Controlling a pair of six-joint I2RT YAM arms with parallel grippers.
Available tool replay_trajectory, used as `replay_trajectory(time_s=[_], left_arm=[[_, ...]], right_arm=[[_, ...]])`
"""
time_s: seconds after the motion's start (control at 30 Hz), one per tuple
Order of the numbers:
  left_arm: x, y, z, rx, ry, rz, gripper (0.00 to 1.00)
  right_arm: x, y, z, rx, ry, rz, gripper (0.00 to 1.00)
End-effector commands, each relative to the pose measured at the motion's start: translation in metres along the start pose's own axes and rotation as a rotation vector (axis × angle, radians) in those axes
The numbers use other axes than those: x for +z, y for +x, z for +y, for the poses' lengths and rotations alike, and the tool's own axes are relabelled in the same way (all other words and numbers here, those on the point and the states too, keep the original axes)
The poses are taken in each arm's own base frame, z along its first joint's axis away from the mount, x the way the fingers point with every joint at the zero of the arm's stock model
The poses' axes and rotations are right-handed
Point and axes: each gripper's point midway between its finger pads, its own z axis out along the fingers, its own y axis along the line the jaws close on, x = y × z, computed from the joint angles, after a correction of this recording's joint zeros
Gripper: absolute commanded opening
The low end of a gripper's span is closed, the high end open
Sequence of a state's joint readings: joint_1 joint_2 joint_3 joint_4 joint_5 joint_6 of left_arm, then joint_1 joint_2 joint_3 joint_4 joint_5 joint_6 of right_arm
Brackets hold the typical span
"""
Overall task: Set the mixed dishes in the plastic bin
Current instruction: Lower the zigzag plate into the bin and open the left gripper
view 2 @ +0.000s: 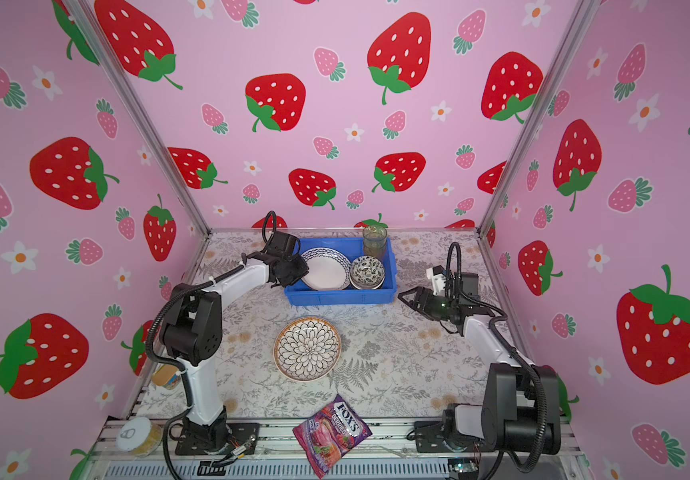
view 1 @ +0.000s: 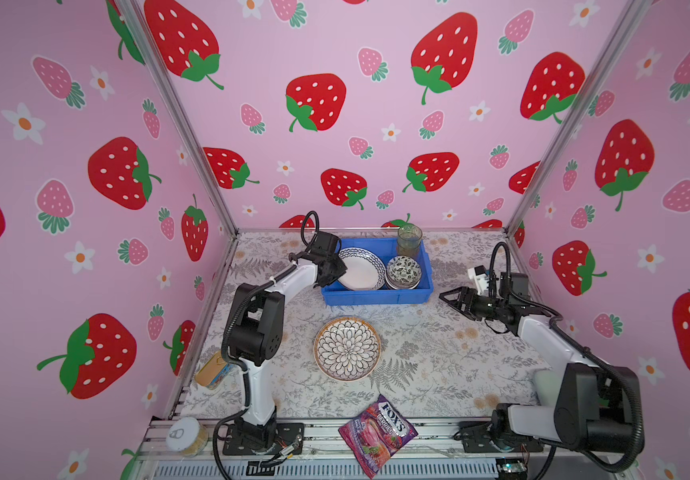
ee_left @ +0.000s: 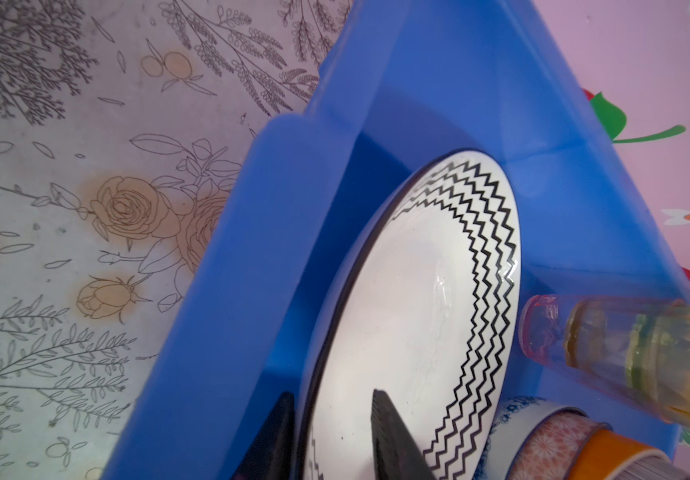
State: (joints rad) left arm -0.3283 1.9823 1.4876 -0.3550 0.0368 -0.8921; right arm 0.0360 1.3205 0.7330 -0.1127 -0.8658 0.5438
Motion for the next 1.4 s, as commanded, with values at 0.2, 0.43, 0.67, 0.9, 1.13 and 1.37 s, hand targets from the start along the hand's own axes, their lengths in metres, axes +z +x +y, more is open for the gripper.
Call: replay_trajectory(time_s=[0.2,0.43,0.67,0.9,1.13,1.37], left_arm=[[0.015,0.011,0.046,0.021,-0.198,0.035,0.44],[0.026,0.018,0.055,0.035,-0.245,0.076,0.50],[0.030,0.023,0.060,0.049,-0.281,0.102,0.55],[0.027,0.021,0.060,0.058,-0.293,0.096,0.58],[0.021,0.017,0.054,0.067,-0.284,0.089,0.62],[0.005,0.008,0.038,0.082,-0.255,0.074,0.71]], right_arm=[[-0.001,0.003,0.000,-0.023,-0.013,0.002,0.68],[-0.002,0.003,0.001,-0.027,-0.016,0.000,0.68],[-0.002,0.003,0.000,-0.026,-0.017,0.001,0.68],[-0.002,0.004,-0.001,-0.025,-0.018,0.004,0.68],[0.000,0.004,-0.002,-0.023,-0.019,0.008,0.68],[-0.001,0.002,-0.001,-0.025,-0.016,0.001,0.68]])
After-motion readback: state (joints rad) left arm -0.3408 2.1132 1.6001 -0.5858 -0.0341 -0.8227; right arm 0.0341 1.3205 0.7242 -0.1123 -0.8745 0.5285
